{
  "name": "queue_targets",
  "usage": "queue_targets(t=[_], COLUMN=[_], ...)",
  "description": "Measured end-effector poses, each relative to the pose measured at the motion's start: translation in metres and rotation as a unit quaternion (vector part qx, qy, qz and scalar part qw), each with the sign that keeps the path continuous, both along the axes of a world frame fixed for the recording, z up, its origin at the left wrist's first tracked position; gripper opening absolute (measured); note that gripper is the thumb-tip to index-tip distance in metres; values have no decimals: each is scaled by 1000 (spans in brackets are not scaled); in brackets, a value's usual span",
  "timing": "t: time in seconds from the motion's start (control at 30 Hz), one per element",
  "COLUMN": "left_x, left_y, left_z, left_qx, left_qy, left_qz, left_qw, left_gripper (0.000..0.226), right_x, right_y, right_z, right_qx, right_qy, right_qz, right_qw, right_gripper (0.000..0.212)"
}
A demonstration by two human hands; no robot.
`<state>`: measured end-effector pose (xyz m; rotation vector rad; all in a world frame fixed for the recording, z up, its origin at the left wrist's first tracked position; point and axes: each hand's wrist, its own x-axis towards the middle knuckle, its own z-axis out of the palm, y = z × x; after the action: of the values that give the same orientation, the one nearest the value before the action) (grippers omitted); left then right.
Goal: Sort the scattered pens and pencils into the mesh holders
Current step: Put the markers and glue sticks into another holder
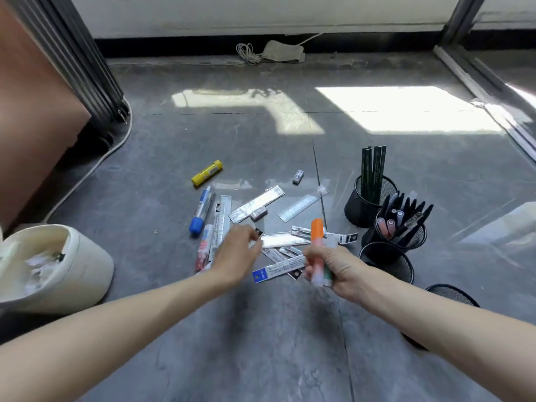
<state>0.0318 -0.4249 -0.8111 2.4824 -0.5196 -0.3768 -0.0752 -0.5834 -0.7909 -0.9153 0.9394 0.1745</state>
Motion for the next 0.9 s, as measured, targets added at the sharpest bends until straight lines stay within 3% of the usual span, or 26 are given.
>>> queue_targets(t=[0.13,0.23,0.3,0.43,0.57,0.7,0.9], left_x=[34,37,38,50,84,118,124], left_y=[37,49,51,44,30,27,31], left_z=[-19,-30,-32,-17,0,-1,-30], left_qx=[151,170,172,124,82,115,204], left_qy=[-12,21,36,-30,-58,-38,-7], left_qz=[177,175,166,179,201,235,150], left_qw=[972,970,970,976,974,965,967], left_gripper=[37,46,42,23,25,34,42], right_x=[-13,-15,-14,-10,-6,-7,-16], right_y=[-1,2,4,6,5,2,0], right_z=[-4,-10,-13,-19,-24,-28,-35], right_qx=[-71,-65,-48,-31,-23,-31,-33], right_qy=[34,55,69,79,79,84,93], right_qz=[67,82,93,109,109,118,134], right_qw=[995,993,992,990,991,989,986], right_gripper=[19,18,18,15,15,17,21])
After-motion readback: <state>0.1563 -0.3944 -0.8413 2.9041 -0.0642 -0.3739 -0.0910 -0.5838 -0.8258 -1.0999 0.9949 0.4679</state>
